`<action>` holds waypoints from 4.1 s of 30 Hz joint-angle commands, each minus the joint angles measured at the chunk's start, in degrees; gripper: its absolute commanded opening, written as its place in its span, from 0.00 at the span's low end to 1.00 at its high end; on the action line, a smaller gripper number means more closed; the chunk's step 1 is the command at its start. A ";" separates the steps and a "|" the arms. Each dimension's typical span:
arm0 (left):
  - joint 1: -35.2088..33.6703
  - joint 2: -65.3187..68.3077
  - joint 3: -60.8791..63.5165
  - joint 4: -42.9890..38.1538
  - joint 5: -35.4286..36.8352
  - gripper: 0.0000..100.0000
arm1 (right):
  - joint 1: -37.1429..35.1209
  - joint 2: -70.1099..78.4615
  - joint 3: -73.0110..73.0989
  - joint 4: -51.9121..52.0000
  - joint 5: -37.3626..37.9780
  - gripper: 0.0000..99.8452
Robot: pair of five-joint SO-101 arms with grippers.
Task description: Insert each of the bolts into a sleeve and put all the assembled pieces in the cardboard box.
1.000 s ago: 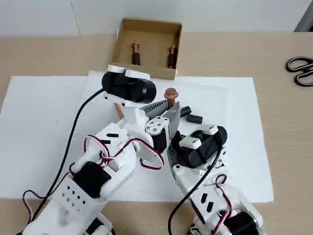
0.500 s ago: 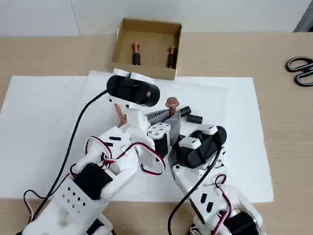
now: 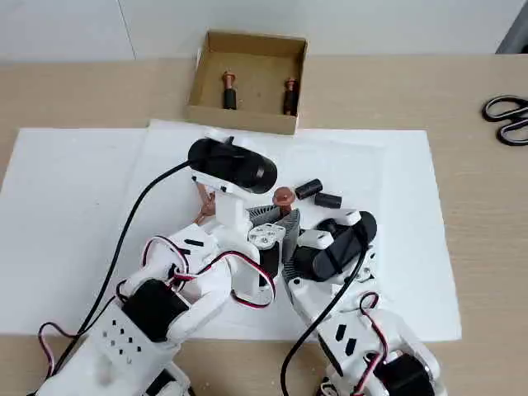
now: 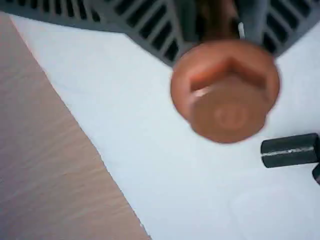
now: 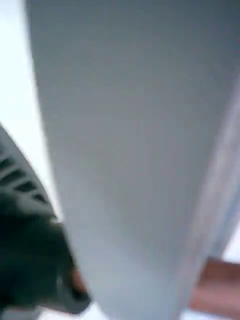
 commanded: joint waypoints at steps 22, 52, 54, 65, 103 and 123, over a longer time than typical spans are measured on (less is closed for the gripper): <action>-8.00 -0.26 -16.75 17.93 -1.32 0.21 | 1.45 -0.22 -0.53 -1.80 -0.18 0.00; -49.85 -0.35 -9.98 35.52 -36.31 0.27 | 17.01 113.45 -85.63 -37.41 4.22 0.00; -49.85 -0.35 -9.80 35.52 -36.31 0.27 | 15.96 122.33 -92.75 -40.84 4.40 0.00; -49.76 -0.35 -9.71 35.52 -36.31 0.27 | 13.23 163.21 -129.93 -41.45 4.48 0.01; -49.76 -0.35 -9.89 35.60 -38.07 0.27 | 13.76 146.59 -166.86 30.20 4.31 0.17; -50.02 -0.35 -10.15 38.33 -38.07 0.27 | 18.59 93.58 -99.69 34.15 4.31 0.17</action>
